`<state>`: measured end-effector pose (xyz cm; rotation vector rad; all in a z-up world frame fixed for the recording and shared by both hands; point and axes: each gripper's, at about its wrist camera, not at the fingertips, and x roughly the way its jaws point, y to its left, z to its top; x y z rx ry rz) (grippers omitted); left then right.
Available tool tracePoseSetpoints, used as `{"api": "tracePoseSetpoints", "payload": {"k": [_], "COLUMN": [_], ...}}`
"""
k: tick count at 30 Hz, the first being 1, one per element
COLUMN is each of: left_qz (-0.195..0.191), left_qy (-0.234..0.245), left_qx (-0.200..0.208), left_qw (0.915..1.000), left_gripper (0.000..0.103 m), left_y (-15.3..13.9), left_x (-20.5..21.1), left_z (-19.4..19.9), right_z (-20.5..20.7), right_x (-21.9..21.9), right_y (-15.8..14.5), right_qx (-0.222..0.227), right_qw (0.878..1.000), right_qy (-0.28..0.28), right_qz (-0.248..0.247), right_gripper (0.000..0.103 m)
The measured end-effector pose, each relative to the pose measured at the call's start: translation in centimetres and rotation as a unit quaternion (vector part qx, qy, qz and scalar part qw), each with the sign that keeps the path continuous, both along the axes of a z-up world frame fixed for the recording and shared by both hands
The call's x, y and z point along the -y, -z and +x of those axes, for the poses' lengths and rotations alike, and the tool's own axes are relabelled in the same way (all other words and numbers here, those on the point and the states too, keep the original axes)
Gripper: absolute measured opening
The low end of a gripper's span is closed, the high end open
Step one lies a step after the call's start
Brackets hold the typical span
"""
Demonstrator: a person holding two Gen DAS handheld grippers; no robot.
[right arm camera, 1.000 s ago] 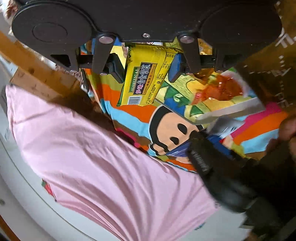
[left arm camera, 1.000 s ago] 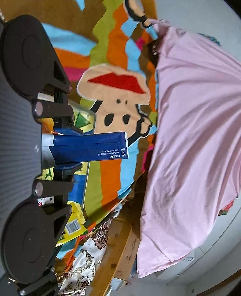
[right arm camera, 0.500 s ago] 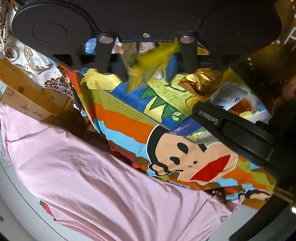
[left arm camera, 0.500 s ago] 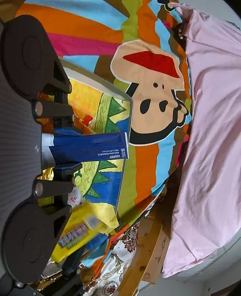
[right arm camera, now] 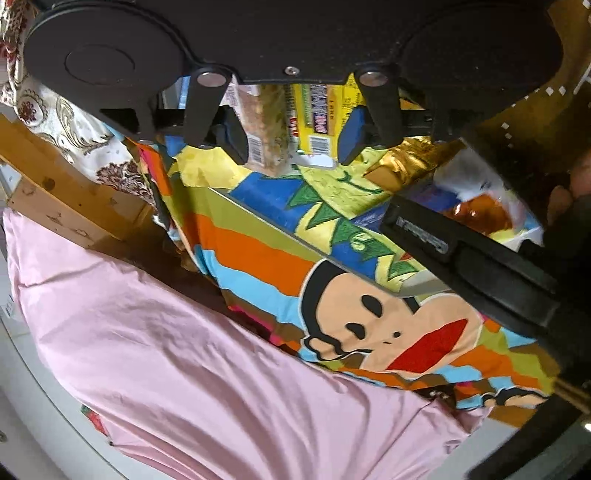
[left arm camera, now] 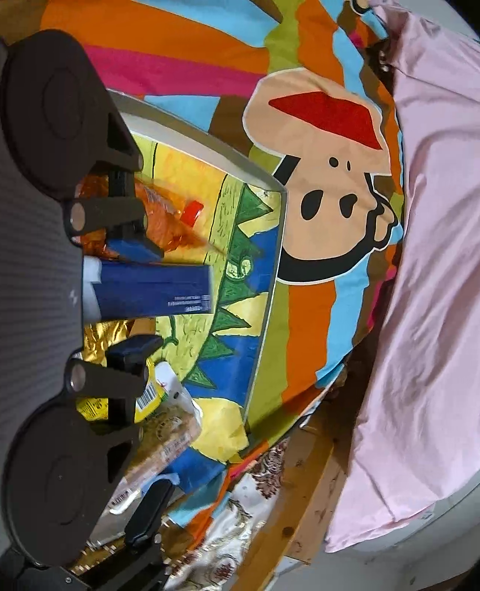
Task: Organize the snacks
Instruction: 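Carry the blue pack and yellow pack into the tray and open both grippers, then lift both tools up and away from the tray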
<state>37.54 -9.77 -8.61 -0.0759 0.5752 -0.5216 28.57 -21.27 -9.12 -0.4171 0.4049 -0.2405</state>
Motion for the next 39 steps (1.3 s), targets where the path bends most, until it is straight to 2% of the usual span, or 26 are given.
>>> {"api": "tracePoseSetpoints", "payload": {"k": [2, 8, 14, 21, 26, 31, 36, 39], "left_qz": [-0.006, -0.007, -0.021, -0.034, -0.040, -0.042, -0.017, -0.007], "left_qy": [-0.003, -0.019, -0.050, -0.086, -0.109, -0.117, -0.120, -0.152], "left_qx": [0.002, 0.028, 0.065, 0.109, 0.135, 0.154, 0.183, 0.206], "left_qw": [1.0000, 0.9994, 0.9964, 0.9897, 0.9841, 0.9802, 0.9757, 0.9666], "left_gripper": [0.064, 0.085, 0.102, 0.102, 0.102, 0.103, 0.103, 0.103], "left_y": [-0.6, -3.3, -7.7, -11.8, -13.4, -13.9, -13.4, -12.2], "left_x": [-0.2, -0.8, -2.6, -5.0, -6.1, -6.9, -7.5, -8.5], "left_z": [-0.3, -2.2, -5.5, -10.5, -15.0, -19.6, -24.4, -27.5], "right_z": [-0.3, -2.8, -6.8, -13.0, -17.7, -22.5, -26.5, -28.5], "right_x": [0.2, 0.9, 1.3, 1.5, 1.7, 1.3, 0.6, 0.1], "right_y": [-0.7, -4.0, -7.7, -11.1, -12.8, -13.6, -13.8, -13.6], "right_qx": [0.006, 0.043, 0.093, 0.150, 0.179, 0.193, 0.187, 0.178], "right_qw": [1.000, 0.999, 0.994, 0.986, 0.979, 0.975, 0.975, 0.976], "right_qy": [0.007, 0.017, 0.018, 0.000, 0.000, -0.009, -0.020, -0.028], "right_qz": [0.006, 0.026, 0.050, 0.078, 0.098, 0.108, 0.120, 0.121], "right_gripper": [0.064, 0.084, 0.100, 0.102, 0.102, 0.102, 0.102, 0.102]}}
